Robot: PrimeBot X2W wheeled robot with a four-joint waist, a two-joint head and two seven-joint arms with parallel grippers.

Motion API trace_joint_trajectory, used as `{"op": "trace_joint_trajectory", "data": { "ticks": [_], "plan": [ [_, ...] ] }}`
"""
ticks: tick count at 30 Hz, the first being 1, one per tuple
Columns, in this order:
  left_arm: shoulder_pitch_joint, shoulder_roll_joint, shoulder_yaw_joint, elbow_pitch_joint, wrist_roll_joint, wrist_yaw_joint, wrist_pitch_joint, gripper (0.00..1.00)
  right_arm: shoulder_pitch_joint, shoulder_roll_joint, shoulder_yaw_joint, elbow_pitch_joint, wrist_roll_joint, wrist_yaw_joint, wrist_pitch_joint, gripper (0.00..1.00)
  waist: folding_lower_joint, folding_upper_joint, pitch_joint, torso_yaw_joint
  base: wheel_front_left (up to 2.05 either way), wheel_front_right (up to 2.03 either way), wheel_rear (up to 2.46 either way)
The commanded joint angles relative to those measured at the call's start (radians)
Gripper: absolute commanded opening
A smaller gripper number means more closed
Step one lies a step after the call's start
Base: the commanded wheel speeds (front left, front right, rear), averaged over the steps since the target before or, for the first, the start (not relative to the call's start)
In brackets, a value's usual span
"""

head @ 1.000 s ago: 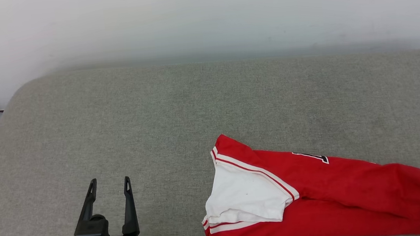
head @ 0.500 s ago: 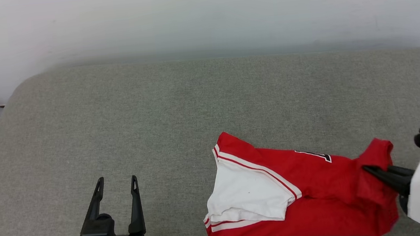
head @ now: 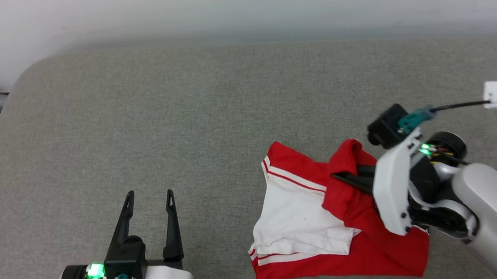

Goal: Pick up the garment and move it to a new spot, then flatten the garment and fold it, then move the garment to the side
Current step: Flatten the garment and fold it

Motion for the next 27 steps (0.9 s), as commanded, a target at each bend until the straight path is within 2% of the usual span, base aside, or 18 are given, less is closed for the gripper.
{"op": "trace_joint_trajectory", "data": {
  "ticks": [1, 9, 16, 20, 21, 22, 23, 27],
  "plan": [
    [-0.019, -0.002, 0.000, 0.001, 0.003, -0.006, -0.005, 1.00, -0.028, 0.016, 0.015, 0.017, -0.007, -0.001, -0.003, 0.00, -0.0001, 0.0000, 0.013, 0.009, 0.00, 0.00, 0.00],
    [-0.058, -0.021, 0.001, 0.010, 0.012, -0.021, -0.005, 1.00, -0.172, 0.130, 0.152, 0.195, -0.054, -0.001, -0.010, 0.00, -0.0001, 0.0000, 0.061, 0.033, 0.00, 0.00, 0.00],
    [-0.080, -0.032, 0.006, 0.018, 0.017, -0.028, -0.005, 1.00, -0.196, 0.178, 0.253, 0.381, -0.068, -0.001, -0.049, 0.00, -0.0001, 0.0000, 0.078, 0.052, 0.00, 0.00, 0.00],
    [-0.079, -0.037, 0.011, 0.022, 0.018, -0.028, -0.005, 1.00, -0.182, 0.191, 0.293, 0.437, -0.050, -0.001, -0.085, 0.00, -0.0001, 0.0000, 0.071, 0.050, 0.00, 0.00, 0.00],
    [-0.074, -0.037, 0.014, 0.023, 0.019, -0.028, -0.005, 1.00, -0.185, 0.190, 0.299, 0.438, -0.048, -0.001, -0.107, 0.09, -0.0001, 0.0000, 0.066, 0.046, 0.00, 0.00, 0.00],
    [-0.068, -0.038, 0.017, 0.025, 0.019, -0.028, -0.005, 1.00, -0.188, 0.189, 0.298, 0.437, -0.042, -0.001, -0.131, 0.42, -0.0001, 0.0000, 0.060, 0.042, 0.00, 0.00, 0.00],
    [-0.062, -0.037, 0.021, 0.027, 0.018, -0.028, -0.005, 1.00, -0.192, 0.185, 0.296, 0.432, -0.044, -0.001, -0.159, 1.00, -0.0001, 0.0000, 0.052, 0.038, 0.00, 0.00, 0.00],
    [-0.049, -0.033, 0.032, 0.033, 0.018, -0.034, -0.005, 1.00, -0.200, 0.147, 0.301, 0.384, -0.065, -0.001, -0.285, 1.00, -0.0001, 0.0000, 0.017, 0.017, 0.00, 0.00, 0.00]
  ]
}}
